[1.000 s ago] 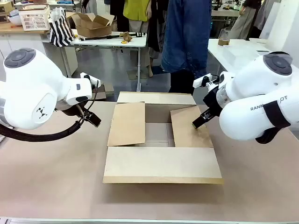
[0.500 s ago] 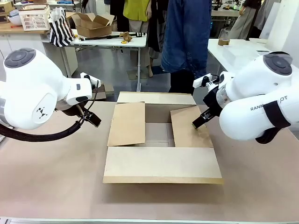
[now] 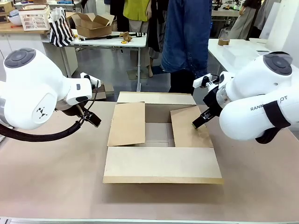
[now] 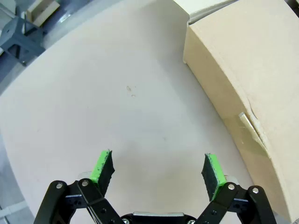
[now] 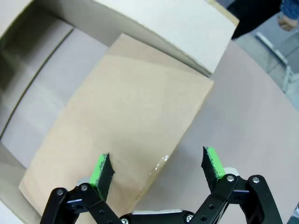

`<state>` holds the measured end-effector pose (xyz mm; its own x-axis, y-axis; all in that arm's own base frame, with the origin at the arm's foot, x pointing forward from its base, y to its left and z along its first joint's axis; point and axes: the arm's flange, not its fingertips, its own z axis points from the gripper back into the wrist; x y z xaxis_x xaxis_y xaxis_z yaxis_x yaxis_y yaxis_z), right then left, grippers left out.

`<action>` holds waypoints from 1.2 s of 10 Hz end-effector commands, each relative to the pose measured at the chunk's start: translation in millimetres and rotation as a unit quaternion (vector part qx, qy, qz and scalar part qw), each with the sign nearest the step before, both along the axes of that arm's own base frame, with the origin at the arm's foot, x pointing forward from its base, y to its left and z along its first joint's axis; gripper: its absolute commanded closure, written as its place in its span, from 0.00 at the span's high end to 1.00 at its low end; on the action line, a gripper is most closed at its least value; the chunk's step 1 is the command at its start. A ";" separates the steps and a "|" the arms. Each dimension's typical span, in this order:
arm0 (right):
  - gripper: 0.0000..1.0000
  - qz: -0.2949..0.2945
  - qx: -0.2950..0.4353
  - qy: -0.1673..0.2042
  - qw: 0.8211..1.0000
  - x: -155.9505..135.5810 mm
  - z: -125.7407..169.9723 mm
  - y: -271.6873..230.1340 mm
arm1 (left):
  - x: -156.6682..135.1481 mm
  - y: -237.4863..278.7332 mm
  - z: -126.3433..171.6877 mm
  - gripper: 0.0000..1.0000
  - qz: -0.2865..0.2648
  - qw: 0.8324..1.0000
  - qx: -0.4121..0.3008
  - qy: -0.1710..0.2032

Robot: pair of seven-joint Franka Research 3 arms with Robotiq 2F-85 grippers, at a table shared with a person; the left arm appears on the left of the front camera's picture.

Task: Pack the gift set into the box.
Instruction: Place both hands on the side flaps of the Package Box and spread them outward.

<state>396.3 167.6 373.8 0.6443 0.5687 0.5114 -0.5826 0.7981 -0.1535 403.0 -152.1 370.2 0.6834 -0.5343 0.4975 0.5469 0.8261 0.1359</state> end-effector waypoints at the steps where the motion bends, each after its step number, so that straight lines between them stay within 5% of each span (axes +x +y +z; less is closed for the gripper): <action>1: 1.00 0.000 0.000 0.000 1.000 0.0 -0.1 -0.1 | 0.1 0.3 0.1 1.00 0.000 1.000 0.000 0.000; 5: 1.00 0.000 0.000 0.000 1.000 0.0 0.0 0.0 | 0.1 0.3 0.1 1.00 0.000 1.000 0.000 0.000; 6: 1.00 -0.056 -0.007 0.039 0.998 -0.9 18.7 0.7 | 0.0 0.0 0.0 1.00 0.000 1.000 0.000 0.000; 7: 1.00 -0.043 0.087 0.126 0.987 -5.8 47.3 -1.4 | -6.5 1.6 28.1 1.00 0.000 1.000 -0.029 -0.009; 8: 1.00 -0.074 0.154 0.138 0.976 -16.6 84.5 -3.6 | -16.3 5.7 63.3 1.00 0.054 0.997 -0.051 0.019; 9: 1.00 -0.129 0.161 0.127 0.970 -31.7 115.3 -6.6 | -30.4 12.7 97.4 1.00 0.119 0.990 -0.060 0.047; 10: 1.00 -0.142 0.167 0.103 0.970 -55.1 139.8 -13.3 | -50.8 20.1 123.3 1.00 0.116 0.989 -0.092 0.027; 11: 1.00 -0.175 0.105 0.029 0.979 -82.9 147.0 -21.0 | -71.1 23.5 134.9 1.00 0.087 0.992 -0.094 0.016; 12: 1.00 -0.093 0.158 0.131 0.974 -37.4 114.6 2.4 | -27.2 14.3 89.0 1.00 0.084 0.994 -0.063 0.027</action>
<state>333.1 153.9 524.2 0.8367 0.2072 0.5069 -0.3499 0.9144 0.2037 347.8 -129.7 501.3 0.7841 -0.3158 0.5343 0.3899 0.9205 -0.0280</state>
